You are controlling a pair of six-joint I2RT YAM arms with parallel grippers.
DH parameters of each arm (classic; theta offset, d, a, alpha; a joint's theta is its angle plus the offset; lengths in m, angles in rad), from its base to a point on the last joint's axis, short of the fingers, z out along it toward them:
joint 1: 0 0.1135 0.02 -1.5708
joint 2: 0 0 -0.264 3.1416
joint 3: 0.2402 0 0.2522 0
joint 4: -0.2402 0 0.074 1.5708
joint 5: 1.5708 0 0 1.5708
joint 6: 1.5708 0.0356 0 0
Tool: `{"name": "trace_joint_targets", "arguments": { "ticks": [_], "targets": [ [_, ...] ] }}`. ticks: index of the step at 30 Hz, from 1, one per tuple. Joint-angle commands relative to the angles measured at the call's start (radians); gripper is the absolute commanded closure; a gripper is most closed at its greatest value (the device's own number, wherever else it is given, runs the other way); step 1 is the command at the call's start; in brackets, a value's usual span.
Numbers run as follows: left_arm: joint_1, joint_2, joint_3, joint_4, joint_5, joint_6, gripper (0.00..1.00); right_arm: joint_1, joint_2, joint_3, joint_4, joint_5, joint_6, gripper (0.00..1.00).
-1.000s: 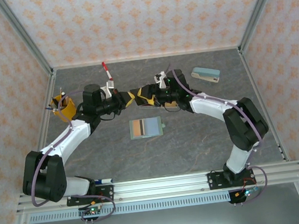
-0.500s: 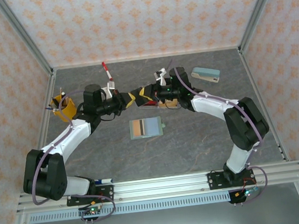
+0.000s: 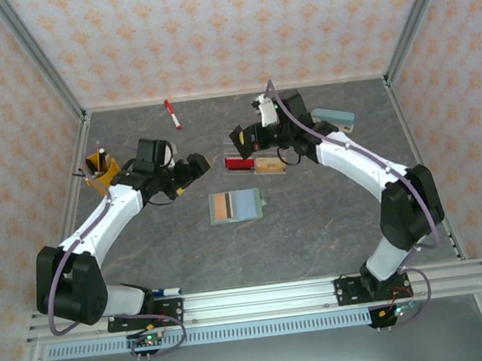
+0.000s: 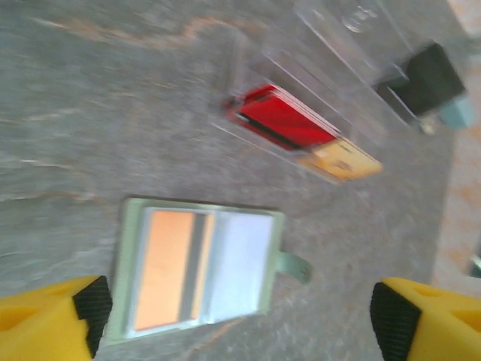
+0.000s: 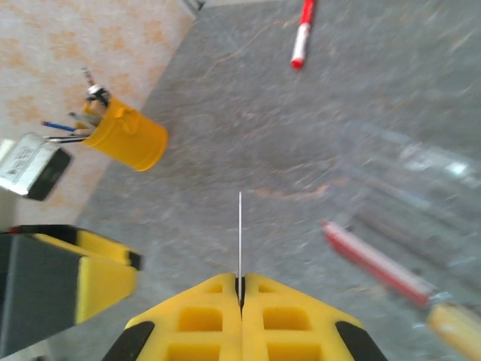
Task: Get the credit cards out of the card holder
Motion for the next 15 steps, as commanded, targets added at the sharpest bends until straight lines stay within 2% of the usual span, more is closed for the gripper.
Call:
{"name": "trace_joint_targets", "arguments": {
  "ticks": [1,4,10,15],
  "targets": [
    [0.024,-0.018,0.051,-0.17,-0.166,0.132,0.0,-0.054,0.012,0.038,-0.073,0.108,-0.248,1.0],
    [0.049,-0.012,0.077,-0.194,-0.191,0.186,0.0,-0.093,0.031,0.089,-0.075,0.162,-0.322,1.0],
    [0.061,0.005,0.132,-0.251,-0.206,0.236,0.0,-0.149,0.172,0.345,-0.352,0.184,-0.529,1.0],
    [0.061,0.022,0.143,-0.257,-0.207,0.245,0.0,-0.189,0.212,0.378,-0.364,0.114,-0.701,1.0]
  ]
}}
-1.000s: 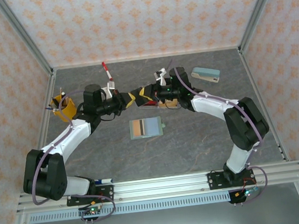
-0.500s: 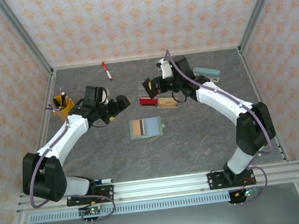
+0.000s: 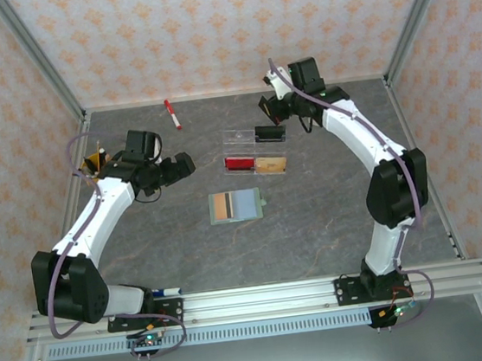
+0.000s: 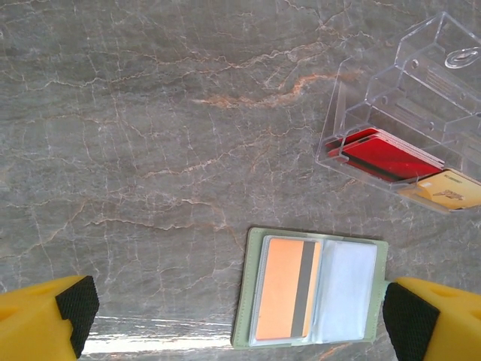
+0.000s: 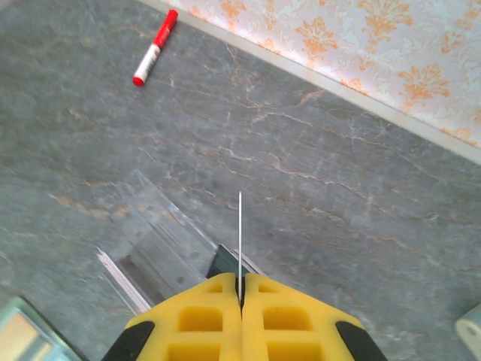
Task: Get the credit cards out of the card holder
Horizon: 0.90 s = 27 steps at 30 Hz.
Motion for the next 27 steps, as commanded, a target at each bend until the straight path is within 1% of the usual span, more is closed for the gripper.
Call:
{"name": "trace_joint_targets", "arguments": {
  "ticks": [1,3,7,14,20,23,27],
  "targets": [
    [0.002,0.023,0.025,-0.049,-0.024,0.039,0.0,-0.03,0.026,0.031,-0.078,-0.073,-0.193,1.0],
    [0.002,0.036,0.029,-0.05,-0.006,0.041,0.0,-0.046,0.041,0.047,-0.099,-0.142,-0.273,1.0],
    [0.001,0.047,0.029,-0.051,0.013,0.04,0.0,-0.052,0.084,0.08,-0.151,-0.191,-0.425,1.0],
    [0.001,0.092,0.033,-0.065,0.012,0.036,0.0,-0.059,0.149,0.114,-0.195,-0.29,-0.673,1.0],
    [0.001,0.141,0.054,-0.083,0.027,0.04,0.0,-0.062,0.24,0.233,-0.278,-0.273,-0.807,1.0],
    [0.001,0.156,0.059,-0.091,0.018,0.038,0.0,-0.062,0.261,0.253,-0.288,-0.268,-0.854,1.0],
    [0.001,0.164,0.059,-0.095,-0.001,0.039,0.0,-0.063,0.286,0.299,-0.345,-0.259,-0.914,1.0]
  ]
}}
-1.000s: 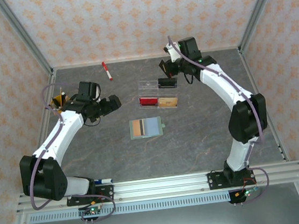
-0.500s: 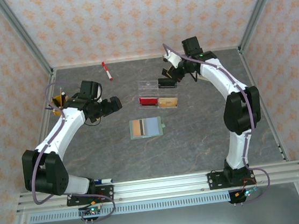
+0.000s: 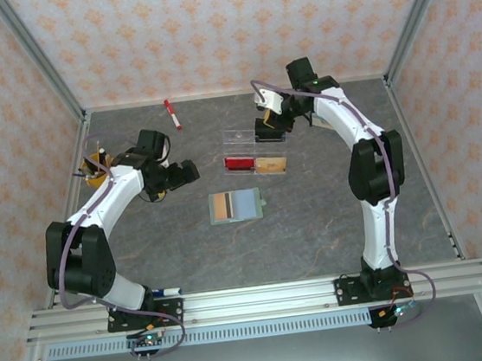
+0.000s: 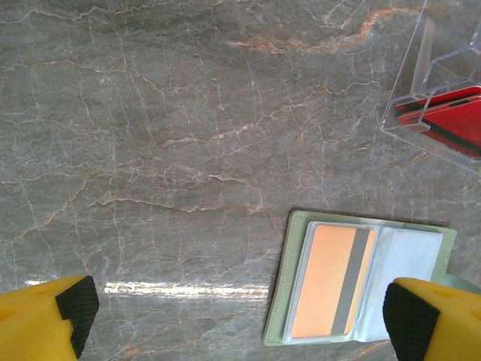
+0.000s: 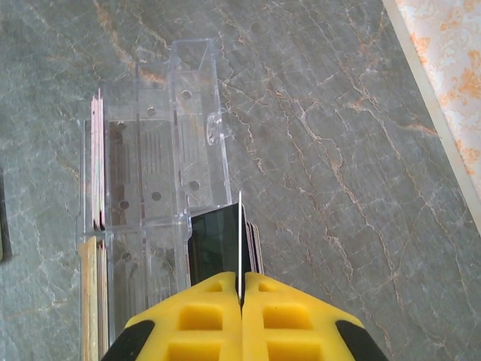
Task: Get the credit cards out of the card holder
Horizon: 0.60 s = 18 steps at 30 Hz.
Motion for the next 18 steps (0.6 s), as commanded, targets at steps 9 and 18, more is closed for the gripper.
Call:
{"name": "trace_joint_targets", "arguments": {
  "ticks": [9,18],
  "targets": [
    [0.002,0.03,0.032,-0.046,-0.012,0.024,0.0,-0.007,0.067,0.101,-0.121,0.002,-0.138,1.0],
    [0.001,0.042,0.024,-0.029,0.003,0.026,0.0,-0.008,0.091,0.111,-0.142,0.016,-0.141,0.97]
  ]
}}
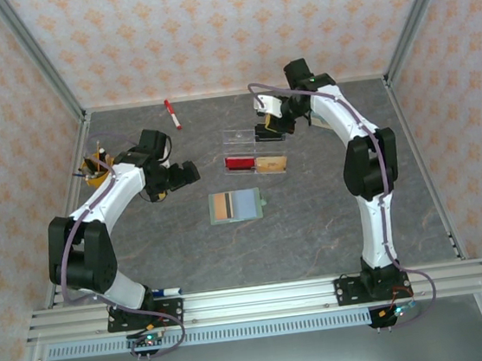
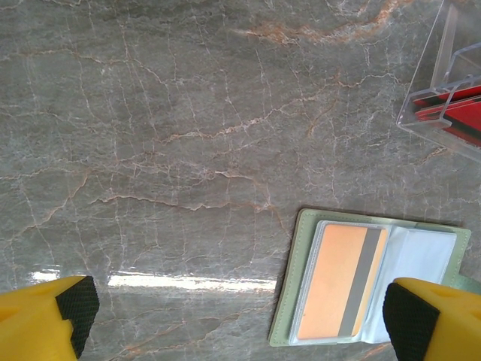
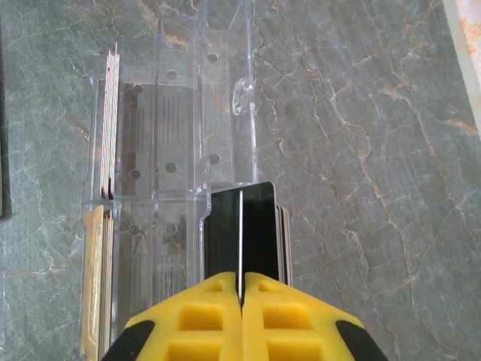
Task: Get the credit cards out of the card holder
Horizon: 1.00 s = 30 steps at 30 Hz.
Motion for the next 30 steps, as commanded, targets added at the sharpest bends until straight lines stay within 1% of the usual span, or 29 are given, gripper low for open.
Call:
{"name": "trace_joint_targets", "arguments": {
  "ticks": [1,4,10,16,22,26,30],
  "targets": [
    [0.002,0.013,0.012,-0.014,0.004,0.025,0.0,-0.007,0.019,0.032,-0.032,-0.002,-0.028,0.97],
    [0.001,0.019,0.01,-0.006,0.014,0.025,0.0,-0.007,0.029,0.03,-0.015,-0.014,-0.012,0.95],
    [0.001,0.031,0.01,0.011,0.039,0.023,0.0,-0.007,0.021,0.03,-0.006,-0.001,0.002,0.86],
    [0.001,0.033,0.009,0.017,0.045,0.019,0.0,-0.007,-0.026,0.015,0.012,-0.01,0.028,0.8],
    [0.002,0.022,0.009,0.019,0.044,0.019,0.0,-0.006,-0.089,-0.015,0.044,-0.027,0.108,0.73],
    [0.001,0.001,-0.008,0.029,0.045,0.014,0.0,-0.006,-0.174,-0.111,0.106,-0.05,0.182,0.71],
    [0.001,-0.024,-0.039,0.05,0.053,0.001,0.0,-0.004,-0.294,-0.292,0.245,-0.143,0.318,0.69]
  ]
}}
